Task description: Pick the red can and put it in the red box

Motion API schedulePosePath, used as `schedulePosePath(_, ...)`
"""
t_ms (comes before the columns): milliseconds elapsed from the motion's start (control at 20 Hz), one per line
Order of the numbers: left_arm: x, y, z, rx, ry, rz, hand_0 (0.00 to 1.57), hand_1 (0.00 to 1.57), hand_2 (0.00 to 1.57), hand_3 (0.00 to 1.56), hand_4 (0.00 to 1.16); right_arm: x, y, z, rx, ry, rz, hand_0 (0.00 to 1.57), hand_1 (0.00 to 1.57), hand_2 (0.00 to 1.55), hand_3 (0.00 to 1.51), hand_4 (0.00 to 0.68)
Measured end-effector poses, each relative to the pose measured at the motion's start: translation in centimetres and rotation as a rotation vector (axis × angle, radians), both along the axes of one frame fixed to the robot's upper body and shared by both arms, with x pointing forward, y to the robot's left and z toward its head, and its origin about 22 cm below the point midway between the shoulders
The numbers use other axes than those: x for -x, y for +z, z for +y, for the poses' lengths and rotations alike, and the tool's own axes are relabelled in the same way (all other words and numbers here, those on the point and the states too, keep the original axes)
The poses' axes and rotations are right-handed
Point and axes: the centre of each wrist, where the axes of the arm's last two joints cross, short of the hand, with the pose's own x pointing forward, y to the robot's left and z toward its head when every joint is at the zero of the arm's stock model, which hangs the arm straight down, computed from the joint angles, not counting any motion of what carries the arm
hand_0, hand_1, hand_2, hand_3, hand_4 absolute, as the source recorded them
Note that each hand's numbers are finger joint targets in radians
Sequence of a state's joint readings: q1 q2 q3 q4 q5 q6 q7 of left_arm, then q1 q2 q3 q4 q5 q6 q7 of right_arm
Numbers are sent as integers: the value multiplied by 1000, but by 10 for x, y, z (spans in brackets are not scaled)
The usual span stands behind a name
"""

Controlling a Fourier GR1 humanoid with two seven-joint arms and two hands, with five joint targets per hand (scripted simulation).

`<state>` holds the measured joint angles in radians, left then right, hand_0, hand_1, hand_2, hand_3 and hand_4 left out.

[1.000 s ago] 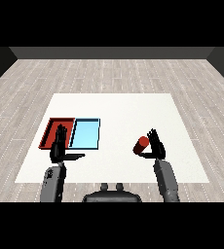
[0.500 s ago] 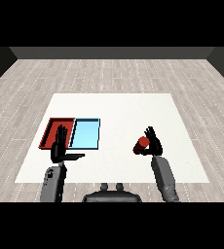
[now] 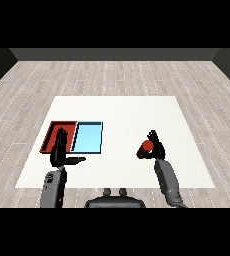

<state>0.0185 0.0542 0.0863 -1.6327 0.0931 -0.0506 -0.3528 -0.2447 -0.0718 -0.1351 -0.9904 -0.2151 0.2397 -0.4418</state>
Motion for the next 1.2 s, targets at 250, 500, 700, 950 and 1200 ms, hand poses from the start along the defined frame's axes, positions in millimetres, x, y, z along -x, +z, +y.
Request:
schedulePosePath(250,3,3,-8,-6,6,-5,0,0,0,0,0,-3,2,5,3,0,6,0,0,0,0,0)
schedulePosePath(500,3,-6,1,-7,12,-10,0,0,0,0,0,-3,1,9,10,3,8,0,0,0,0,0)
schedulePosePath(700,3,-6,-1,-1,7,-4,0,0,0,0,0,0,0,13,14,7,16,0,0,0,0,0)
schedulePosePath(950,0,-3,2,-2,7,-3,0,0,0,0,0,-7,2,15,30,-13,35,1470,1470,1469,1434,579)
schedulePosePath(1200,2,-1,0,-2,14,-4,0,0,0,0,0,-14,6,18,85,-43,43,1497,1497,1465,1436,667)
